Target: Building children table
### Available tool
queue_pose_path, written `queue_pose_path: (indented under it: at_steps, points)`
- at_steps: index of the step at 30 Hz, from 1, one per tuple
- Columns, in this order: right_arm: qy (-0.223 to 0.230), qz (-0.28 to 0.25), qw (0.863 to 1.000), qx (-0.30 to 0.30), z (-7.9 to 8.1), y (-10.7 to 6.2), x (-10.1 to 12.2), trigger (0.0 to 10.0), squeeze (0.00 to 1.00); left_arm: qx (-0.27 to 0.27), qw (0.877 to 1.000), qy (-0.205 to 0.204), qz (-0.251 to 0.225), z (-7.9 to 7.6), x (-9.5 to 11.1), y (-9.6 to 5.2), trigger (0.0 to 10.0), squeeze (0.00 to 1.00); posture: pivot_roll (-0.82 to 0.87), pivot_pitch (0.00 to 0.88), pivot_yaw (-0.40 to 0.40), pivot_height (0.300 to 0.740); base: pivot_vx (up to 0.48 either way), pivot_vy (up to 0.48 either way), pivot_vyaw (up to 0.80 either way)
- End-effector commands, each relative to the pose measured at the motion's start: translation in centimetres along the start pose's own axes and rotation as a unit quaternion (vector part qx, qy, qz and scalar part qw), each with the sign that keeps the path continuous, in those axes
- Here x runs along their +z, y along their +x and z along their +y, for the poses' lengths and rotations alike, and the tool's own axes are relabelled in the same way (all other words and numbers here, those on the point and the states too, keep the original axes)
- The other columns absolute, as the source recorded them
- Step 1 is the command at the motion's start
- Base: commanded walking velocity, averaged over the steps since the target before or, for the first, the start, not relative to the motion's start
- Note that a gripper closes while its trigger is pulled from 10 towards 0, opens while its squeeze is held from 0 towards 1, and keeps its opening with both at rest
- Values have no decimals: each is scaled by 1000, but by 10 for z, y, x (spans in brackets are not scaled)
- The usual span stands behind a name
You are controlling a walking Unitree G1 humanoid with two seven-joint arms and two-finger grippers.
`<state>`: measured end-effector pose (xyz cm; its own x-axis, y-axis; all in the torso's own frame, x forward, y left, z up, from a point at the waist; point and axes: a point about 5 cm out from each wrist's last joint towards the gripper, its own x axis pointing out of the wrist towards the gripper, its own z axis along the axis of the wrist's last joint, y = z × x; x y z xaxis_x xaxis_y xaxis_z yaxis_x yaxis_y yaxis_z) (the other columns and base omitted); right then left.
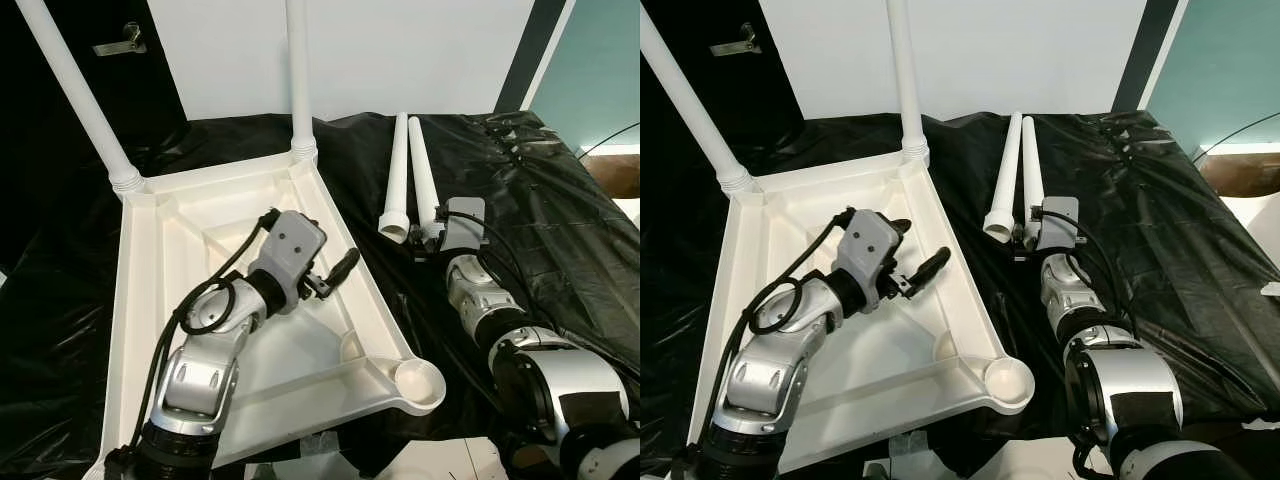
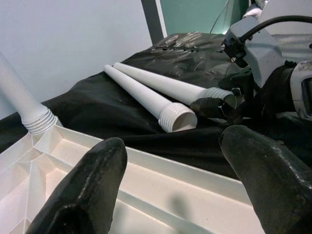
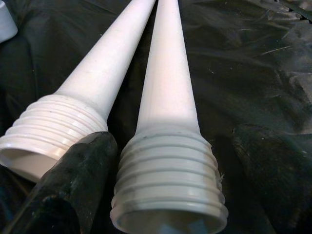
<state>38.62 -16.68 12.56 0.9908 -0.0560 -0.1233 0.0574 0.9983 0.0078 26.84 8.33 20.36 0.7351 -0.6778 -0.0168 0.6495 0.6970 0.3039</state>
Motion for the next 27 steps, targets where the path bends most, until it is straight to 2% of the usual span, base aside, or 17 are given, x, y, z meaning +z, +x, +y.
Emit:
queue_pose_path:
  at_steps: [1, 7, 9, 10, 11, 13, 14, 15, 16, 17, 27]
  points:
    - [6, 2, 1000, -2, -1, 1, 0, 10000, 0, 62, 998, -2, 9, 6, -5, 0, 10000, 0, 127, 39, -23, 740, 0, 0, 0]
    - [9, 9, 1000, 2, -10, -2, -6, 10000, 0, 71, 997, -4, 4, 7, -3, 2, 10000, 0, 122, 51, -20, 740, 0, 0, 0]
    - [11, 13, 1000, 6, -16, -3, -10, 10000, 0, 75, 997, -5, 2, 8, -2, 3, 10000, 0, 123, 50, -21, 740, 0, 0, 0]
    - [-3, 25, 1000, 17, -24, -4, -13, 10000, 0, 81, 997, -2, -1, 13, -1, 3, 10000, 0, 120, 51, -20, 740, 0, 0, 0]
    - [-9, 31, 999, 18, -26, -4, -13, 9294, 0, 83, 997, 0, -1, 14, -1, 3, 10000, 0, 119, 51, -18, 740, 0, 0, 0]
    - [-13, 35, 999, 18, -27, -4, -13, 9294, 0, 84, 996, 2, -2, 15, -1, 3, 10000, 0, 119, 51, -18, 740, 0, 0, 0]
    - [-17, 38, 999, 18, -27, -4, -14, 4392, 0, 85, 996, 4, -2, 16, -1, 3, 10000, 0, 119, 51, -18, 740, 0, 0, 0]
    - [-17, 38, 999, 18, -27, -4, -14, 4392, 0, 85, 996, 4, -2, 16, -1, 3, 10000, 0, 119, 51, -18, 740, 0, 0, 0]
    - [-9, 45, 999, 16, -28, -5, -17, 3333, 0, 88, 996, 10, -3, 17, -1, 3, 10000, 0, 119, 51, -18, 740, 0, 0, 0]
    - [-5, 50, 999, 16, -27, -6, -19, 0, 0, 89, 996, 11, -3, 18, -1, 3, 10000, 0, 126, 49, -18, 740, 0, 0, 0]
    - [7, 55, 998, 19, -25, -8, -26, 0, 0, 98, 995, 15, -3, 22, -1, 1, 10000, 0, 132, 47, -14, 740, 0, 0, 0]
